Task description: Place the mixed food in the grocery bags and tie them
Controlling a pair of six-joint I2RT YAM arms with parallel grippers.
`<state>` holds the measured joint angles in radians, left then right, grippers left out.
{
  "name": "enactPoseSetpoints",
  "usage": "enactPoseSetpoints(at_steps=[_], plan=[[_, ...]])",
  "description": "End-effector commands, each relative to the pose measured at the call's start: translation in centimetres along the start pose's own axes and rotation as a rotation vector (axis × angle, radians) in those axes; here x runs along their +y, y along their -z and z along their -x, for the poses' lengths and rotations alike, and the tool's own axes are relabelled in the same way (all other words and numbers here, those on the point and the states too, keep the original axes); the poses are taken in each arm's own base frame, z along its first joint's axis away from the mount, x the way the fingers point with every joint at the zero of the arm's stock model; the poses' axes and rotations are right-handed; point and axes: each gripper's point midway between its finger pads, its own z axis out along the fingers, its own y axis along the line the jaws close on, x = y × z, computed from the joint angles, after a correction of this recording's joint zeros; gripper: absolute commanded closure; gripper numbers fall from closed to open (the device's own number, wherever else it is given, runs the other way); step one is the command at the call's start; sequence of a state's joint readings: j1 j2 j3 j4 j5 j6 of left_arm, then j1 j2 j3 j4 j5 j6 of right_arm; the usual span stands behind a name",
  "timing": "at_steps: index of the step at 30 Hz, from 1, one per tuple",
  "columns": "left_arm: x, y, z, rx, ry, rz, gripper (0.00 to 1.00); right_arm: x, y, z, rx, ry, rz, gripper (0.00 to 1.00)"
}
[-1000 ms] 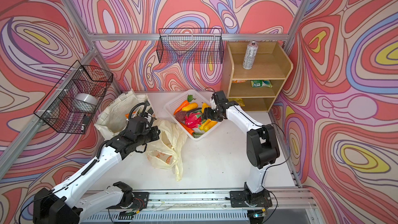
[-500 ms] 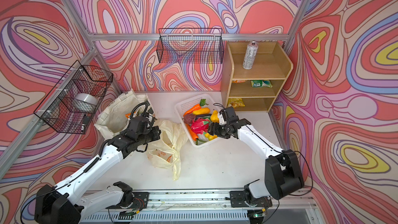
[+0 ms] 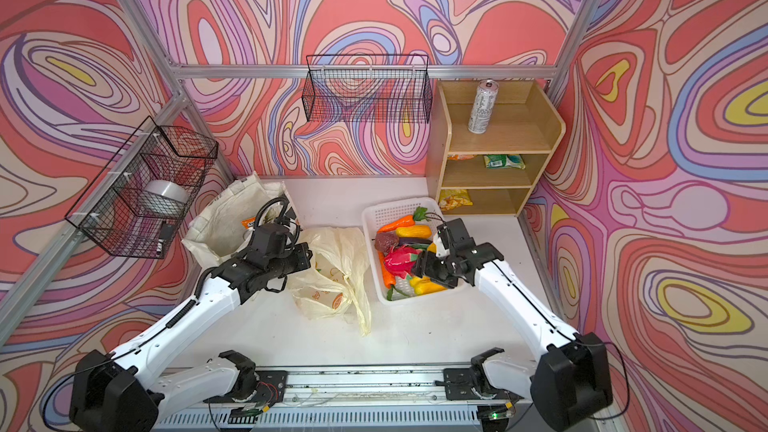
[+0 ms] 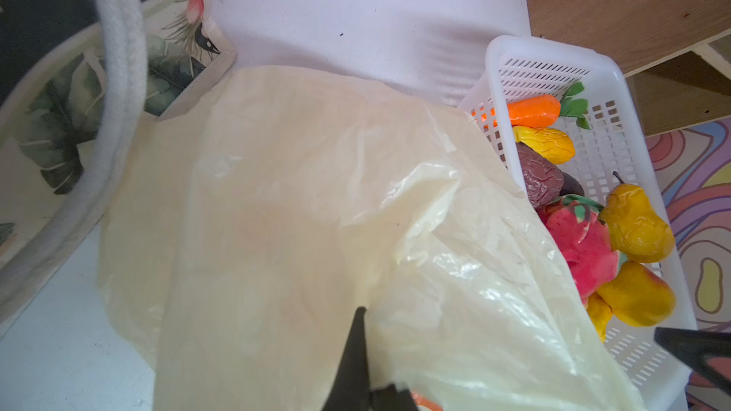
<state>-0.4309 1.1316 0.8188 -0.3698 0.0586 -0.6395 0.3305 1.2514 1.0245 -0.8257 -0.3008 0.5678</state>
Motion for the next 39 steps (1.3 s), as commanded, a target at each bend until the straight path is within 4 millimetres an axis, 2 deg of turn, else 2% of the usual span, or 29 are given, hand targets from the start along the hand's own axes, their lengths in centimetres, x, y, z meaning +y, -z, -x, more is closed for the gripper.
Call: enactPoseSetpoints(at_steps=[1,3,5,8,13,15,16,18,22,26,35,37,39], plan=[[-0.8,0.1,1.0,-0.016,0.011,-0.025,1.0,2.8,2.2,5.0,-0.129,0.094,0.011,0.27],[-0.9,0.0,1.0,-0.014,0.013,-0.03,1.0,3.6,2.2,7.8,-0.184,0.108,0.005,0.26],[-1.0,0.0,1.0,-0.01,0.014,-0.033,1.0,3.5,1.1,10.2,-0.213,0.088,-0.015,0.23],[-1.2,0.0,1.0,-0.007,0.019,-0.039,1.0,3.3,-1.5,12.5,-0.222,0.034,-0.007,0.18],[-1.2,0.0,1.1,-0.007,0.021,-0.038,1.0,2.7,-6.0,15.3,-0.226,-0.048,0.005,0.18],[-1.2,0.0,1.2,-0.007,0.019,-0.035,1.0,2.6,-7.0,16.1,-0.231,-0.067,0.005,0.19],[-1.2,0.1,1.2,-0.007,0.02,-0.035,1.0,2.0,-8.6,16.2,-0.209,-0.084,-0.005,0.19],[-1.4,0.1,1.3,-0.006,0.018,-0.038,1.0,1.6,-9.9,16.6,-0.198,-0.102,-0.012,0.2],[-1.5,0.0,1.4,-0.006,0.021,-0.043,1.0,0.2,-12.2,17.1,-0.183,-0.152,-0.045,0.21],[-1.6,-0.1,1.3,-0.003,0.026,-0.049,1.0,-1.2,-13.7,17.9,-0.214,-0.175,-0.079,0.22],[-1.8,-0.1,1.5,-0.004,0.028,-0.051,1.0,-0.9,-15.8,18.9,-0.27,-0.073,-0.015,0.23],[-1.8,-0.3,1.5,0.003,0.03,-0.051,1.0,0.2,-16.2,18.9,-0.264,-0.041,0.053,0.24],[-1.8,-0.3,1.5,0.006,0.03,-0.051,1.0,1.6,-15.6,19.2,-0.303,-0.016,0.134,0.26]])
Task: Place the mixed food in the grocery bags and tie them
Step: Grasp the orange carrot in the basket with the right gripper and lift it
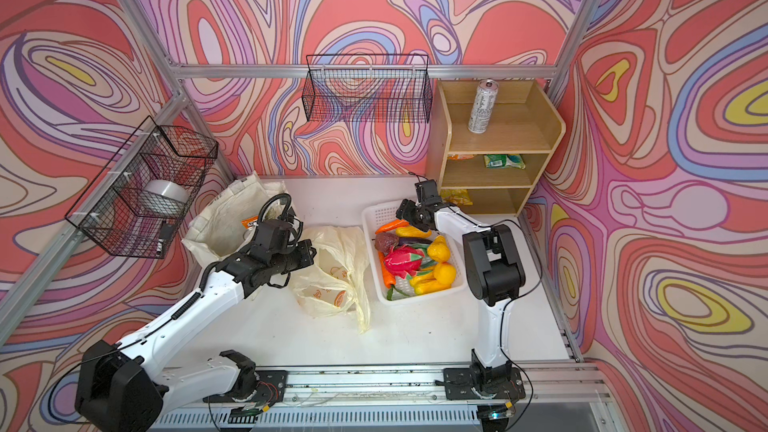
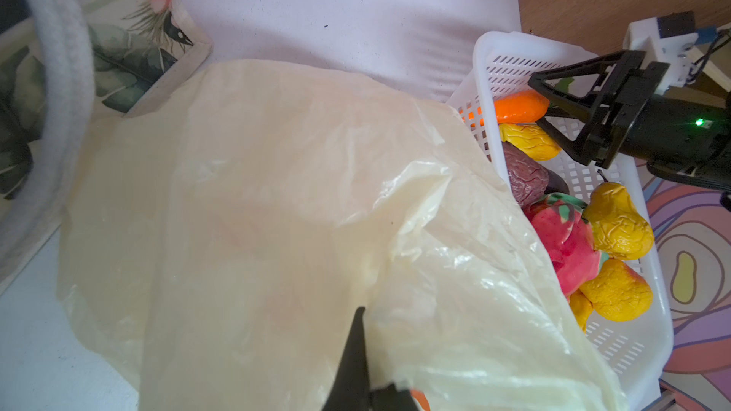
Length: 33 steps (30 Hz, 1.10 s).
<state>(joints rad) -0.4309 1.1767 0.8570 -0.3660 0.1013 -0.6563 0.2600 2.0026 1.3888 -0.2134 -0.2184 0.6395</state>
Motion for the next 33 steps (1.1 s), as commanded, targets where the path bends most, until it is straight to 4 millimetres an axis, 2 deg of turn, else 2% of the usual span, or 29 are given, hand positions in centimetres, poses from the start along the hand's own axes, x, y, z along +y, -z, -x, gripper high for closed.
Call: enactPoseSetpoints(at_steps=[1,11,16,21,26,31,32,33], plan=[[-0.8,0.3,1.2,-0.021,0.013,-0.019,1.0,1.5,-0.1,0.6,-0.054,0.039,0.124,0.27],[-0.8,0.3,1.4,-0.021,0.009,-0.014,1.0,1.6,-1.0,1.2,-0.048,0.03,0.109,0.29],[-0.8,0.3,1.3,-0.02,0.011,-0.014,1.0,1.1,-1.6,0.2,-0.023,0.011,0.121,0.42],[-0.9,0.3,1.4,-0.02,0.011,-0.015,1.0,1.3,-0.7,-0.1,-0.026,0.019,0.128,0.65],[-1.6,0.7,1.7,-0.019,0.005,-0.039,1.0,2.7,2.1,1.3,-0.074,0.043,0.144,0.68],[-2.2,1.1,2.0,-0.005,-0.01,-0.048,1.0,4.6,7.2,3.6,-0.194,0.069,0.161,0.7],[-2.2,1.1,2.0,-0.005,-0.011,-0.048,1.0,5.7,9.3,4.4,-0.236,0.083,0.185,0.71],[-2.2,1.1,2.1,-0.006,-0.011,-0.046,1.0,6.3,10.5,4.7,-0.255,0.093,0.199,0.71]])
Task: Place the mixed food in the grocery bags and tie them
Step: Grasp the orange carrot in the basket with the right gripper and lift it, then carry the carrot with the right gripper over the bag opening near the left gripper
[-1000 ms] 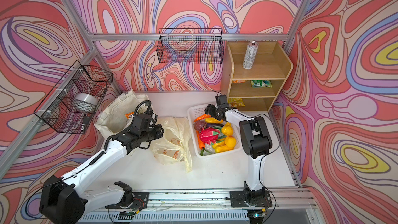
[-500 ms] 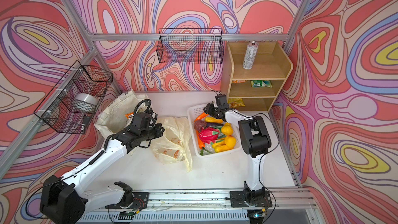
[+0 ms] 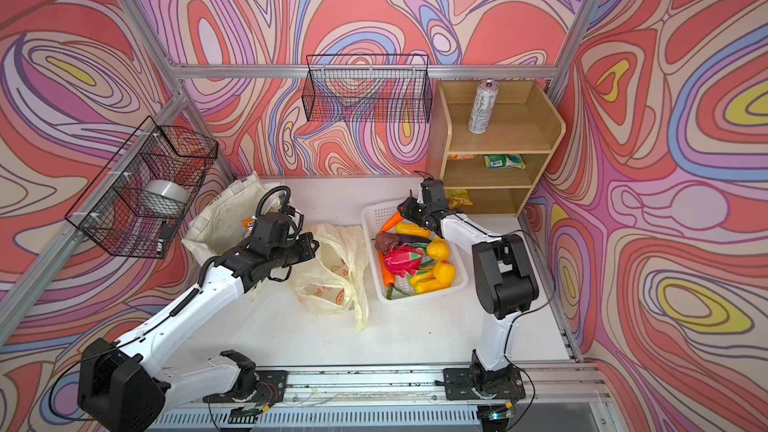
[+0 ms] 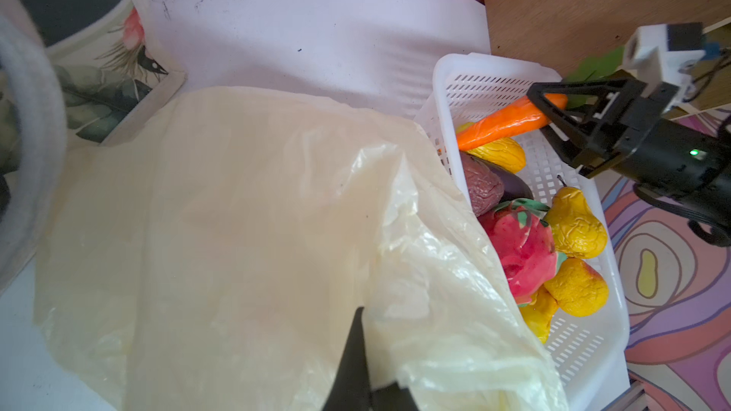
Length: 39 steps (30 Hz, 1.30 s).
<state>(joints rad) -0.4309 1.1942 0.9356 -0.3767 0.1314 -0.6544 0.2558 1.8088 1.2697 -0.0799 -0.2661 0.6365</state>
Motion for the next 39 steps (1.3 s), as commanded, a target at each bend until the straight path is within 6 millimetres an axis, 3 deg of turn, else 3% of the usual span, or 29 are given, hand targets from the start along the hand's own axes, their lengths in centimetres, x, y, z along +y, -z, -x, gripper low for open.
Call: enactPoseSetpoints(at_steps=[1,5,8,14,18,21,26,39], plan=[[-0.1,0.2,0.3,0.016,-0.006,0.007,1.0,3.3,4.8,3.6,-0.136,0.06,0.05,0.71],[-0.7,0.1,0.6,0.027,-0.015,-0.005,1.0,6.4,8.7,4.1,-0.167,0.092,0.144,0.71],[-1.6,0.1,1.0,0.05,-0.034,-0.021,1.0,8.7,11.5,3.2,-0.17,0.118,0.216,0.71],[-3.5,0.2,1.0,0.127,-0.065,-0.074,1.0,14.0,16.2,-1.6,-0.158,0.247,0.323,0.71],[-4.6,0.2,0.7,0.176,-0.077,-0.119,1.0,16.8,17.7,-5.0,-0.133,0.306,0.382,0.71],[-5.2,0.4,0.7,0.187,-0.082,-0.145,1.0,17.8,17.6,-6.7,-0.103,0.326,0.399,0.7],[-5.8,0.8,0.6,0.201,-0.083,-0.171,1.0,18.3,15.7,-9.4,-0.058,0.378,0.373,0.7],[-4.9,0.4,0.3,0.213,-0.091,-0.131,1.0,18.6,12.2,-15.9,-0.01,0.574,0.283,0.71]])
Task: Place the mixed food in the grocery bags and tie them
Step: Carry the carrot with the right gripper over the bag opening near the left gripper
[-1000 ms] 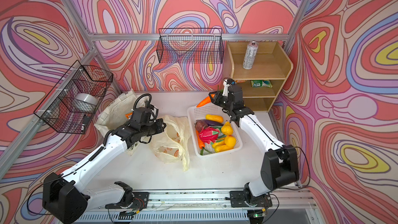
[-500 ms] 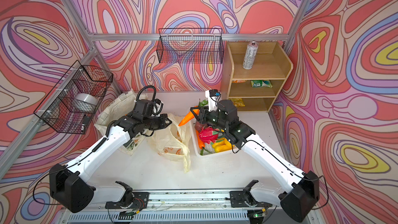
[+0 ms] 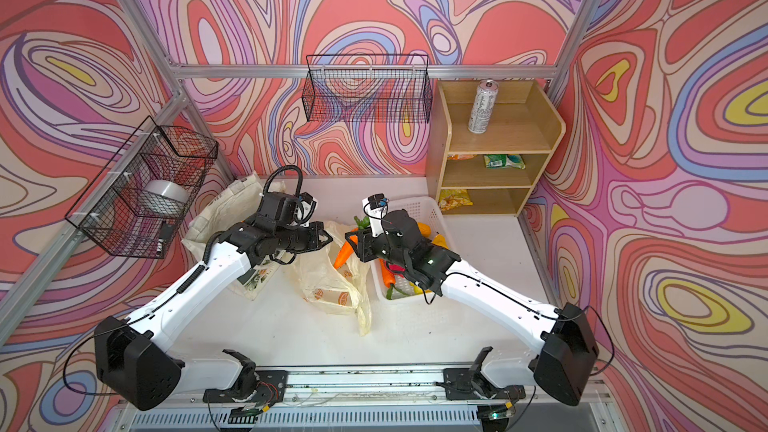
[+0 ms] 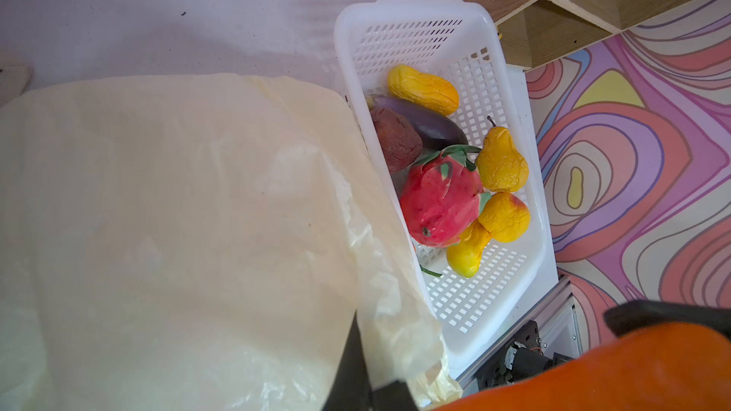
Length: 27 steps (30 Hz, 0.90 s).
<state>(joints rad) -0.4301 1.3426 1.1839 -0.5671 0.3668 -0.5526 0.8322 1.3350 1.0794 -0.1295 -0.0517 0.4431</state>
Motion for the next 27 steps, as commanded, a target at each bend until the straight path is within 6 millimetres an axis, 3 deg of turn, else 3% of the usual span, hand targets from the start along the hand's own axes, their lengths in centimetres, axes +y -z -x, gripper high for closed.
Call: enactPoseSetpoints(at_steps=[1,9,17,21,27], plan=[[0.0,0.2,0.4,0.006,-0.006,0.009,1.0,-0.3,-1.4,-2.2,0.015,0.109,-0.069,0.71],[-0.6,0.5,0.7,-0.003,0.0,-0.014,1.0,-0.2,-5.0,-7.1,0.094,0.257,-0.127,0.72],[-0.9,0.8,1.1,-0.027,0.027,-0.038,1.0,-2.0,-7.3,-11.3,0.191,0.298,-0.168,0.71],[-1.1,0.8,1.1,-0.022,0.031,-0.048,1.0,-2.1,-8.0,-11.1,0.189,0.287,-0.184,0.71],[-0.8,0.3,0.4,-0.002,0.046,-0.051,1.0,-2.4,-9.4,-8.2,0.129,0.261,-0.241,0.71]])
